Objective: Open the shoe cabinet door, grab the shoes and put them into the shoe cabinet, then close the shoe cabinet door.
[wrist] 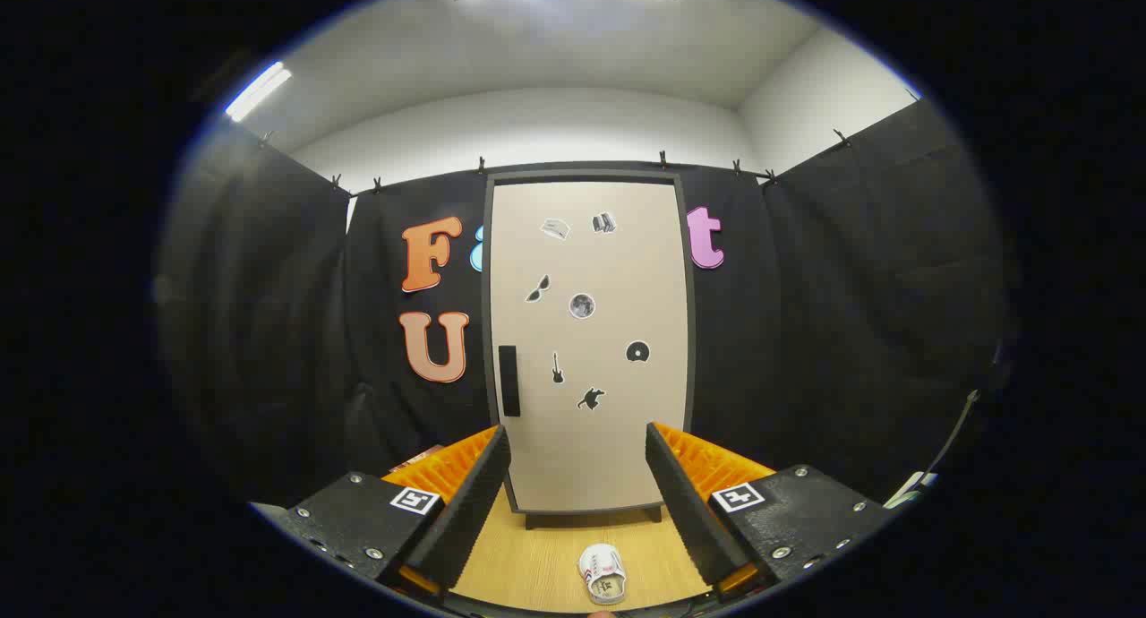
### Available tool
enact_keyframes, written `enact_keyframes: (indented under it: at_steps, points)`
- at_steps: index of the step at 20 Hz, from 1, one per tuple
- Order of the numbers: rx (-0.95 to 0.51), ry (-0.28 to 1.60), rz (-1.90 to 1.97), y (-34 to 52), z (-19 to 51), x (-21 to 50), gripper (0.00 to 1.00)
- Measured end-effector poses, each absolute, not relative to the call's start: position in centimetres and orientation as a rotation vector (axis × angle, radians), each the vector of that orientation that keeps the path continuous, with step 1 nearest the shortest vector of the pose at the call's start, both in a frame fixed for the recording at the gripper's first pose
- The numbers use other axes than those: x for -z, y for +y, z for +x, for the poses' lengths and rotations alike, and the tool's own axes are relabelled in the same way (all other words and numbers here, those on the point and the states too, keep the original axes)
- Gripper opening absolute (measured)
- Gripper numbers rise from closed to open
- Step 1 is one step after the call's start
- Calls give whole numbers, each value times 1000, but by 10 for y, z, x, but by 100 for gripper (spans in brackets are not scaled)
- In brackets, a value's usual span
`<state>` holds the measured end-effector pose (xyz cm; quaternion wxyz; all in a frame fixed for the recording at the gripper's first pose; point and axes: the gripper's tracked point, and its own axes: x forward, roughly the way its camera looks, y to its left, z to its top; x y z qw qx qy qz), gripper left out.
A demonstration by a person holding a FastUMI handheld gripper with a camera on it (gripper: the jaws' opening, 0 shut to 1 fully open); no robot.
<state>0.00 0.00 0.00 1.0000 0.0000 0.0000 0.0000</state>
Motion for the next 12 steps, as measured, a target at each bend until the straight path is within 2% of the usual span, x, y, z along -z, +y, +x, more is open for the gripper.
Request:
enact_keyframes:
  at_steps: [12]
  points:
    - [3, 1, -6, -1, -4, -1, 95]
